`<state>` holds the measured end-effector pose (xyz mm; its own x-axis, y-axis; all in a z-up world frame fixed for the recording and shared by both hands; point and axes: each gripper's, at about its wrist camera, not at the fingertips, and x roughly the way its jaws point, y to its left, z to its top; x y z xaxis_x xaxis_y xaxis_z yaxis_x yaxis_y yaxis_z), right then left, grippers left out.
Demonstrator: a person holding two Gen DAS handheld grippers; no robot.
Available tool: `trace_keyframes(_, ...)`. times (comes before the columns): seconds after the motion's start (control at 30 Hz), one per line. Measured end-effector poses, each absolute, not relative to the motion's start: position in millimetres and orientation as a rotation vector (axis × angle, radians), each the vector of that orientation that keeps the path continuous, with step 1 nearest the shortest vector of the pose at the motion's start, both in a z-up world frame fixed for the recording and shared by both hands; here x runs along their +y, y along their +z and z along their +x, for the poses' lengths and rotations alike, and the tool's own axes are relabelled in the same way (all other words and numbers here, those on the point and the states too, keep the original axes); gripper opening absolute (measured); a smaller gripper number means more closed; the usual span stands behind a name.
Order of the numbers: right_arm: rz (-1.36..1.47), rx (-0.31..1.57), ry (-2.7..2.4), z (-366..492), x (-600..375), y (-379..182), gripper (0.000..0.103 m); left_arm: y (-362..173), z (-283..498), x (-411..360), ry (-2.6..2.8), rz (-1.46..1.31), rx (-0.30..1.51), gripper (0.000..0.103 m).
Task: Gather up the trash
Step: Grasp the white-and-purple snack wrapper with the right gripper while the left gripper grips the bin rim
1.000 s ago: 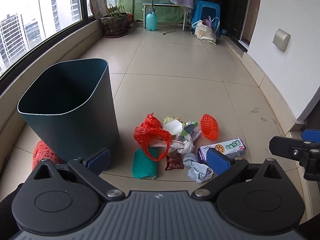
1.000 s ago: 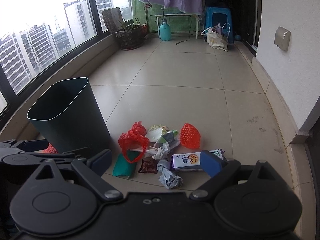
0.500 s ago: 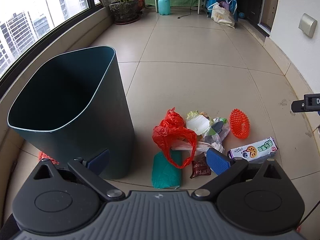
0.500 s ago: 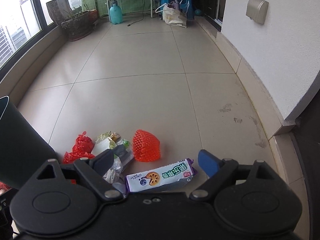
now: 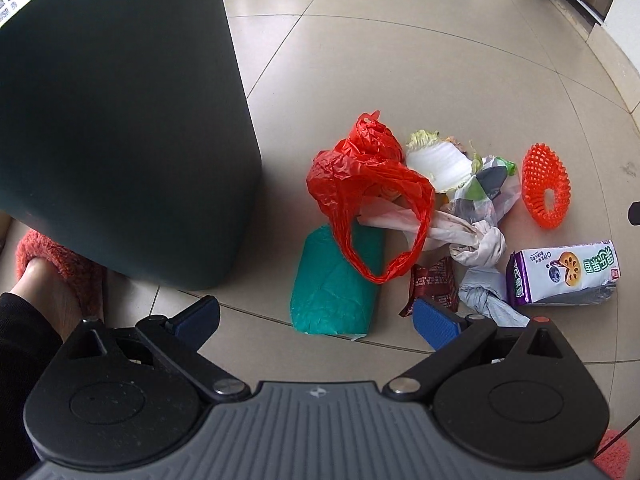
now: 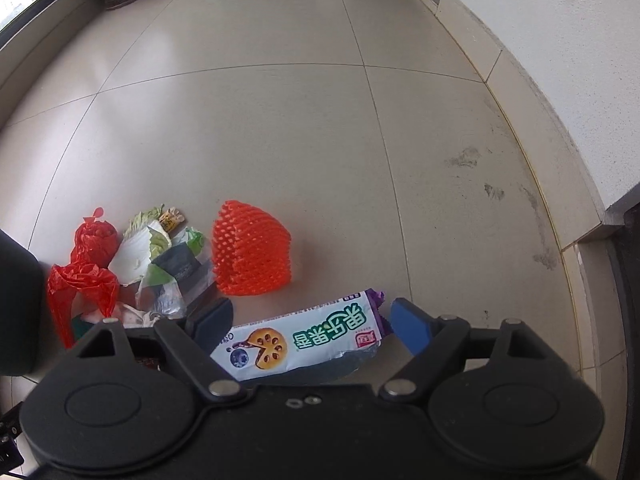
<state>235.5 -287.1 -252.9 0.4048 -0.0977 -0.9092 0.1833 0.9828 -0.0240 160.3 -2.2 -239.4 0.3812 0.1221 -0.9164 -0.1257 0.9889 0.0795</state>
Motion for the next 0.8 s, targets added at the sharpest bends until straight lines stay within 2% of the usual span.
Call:
trace_keyframes(0.2,0.256,1.199,-0.308,240,-320,-282,0.086,-278,176,1,0.167,0.005,1.249,0.103)
trace_keyframes(0.53,0.451,1.276,-0.413,250,-325,-327,0.086,-289,178,-3,0.116,0.051,1.294,0.103)
trace_keyframes(0.63,0.506,1.278,-0.424,254,-324,-335,0.087,-254,162,-7,0.093,0.042,1.258,0.101)
trace_keyframes(0.8,0.6,1.295,-0.432,265,-320,-345,0.089,-143,128,-20,-0.037,0.057,1.069,0.101)
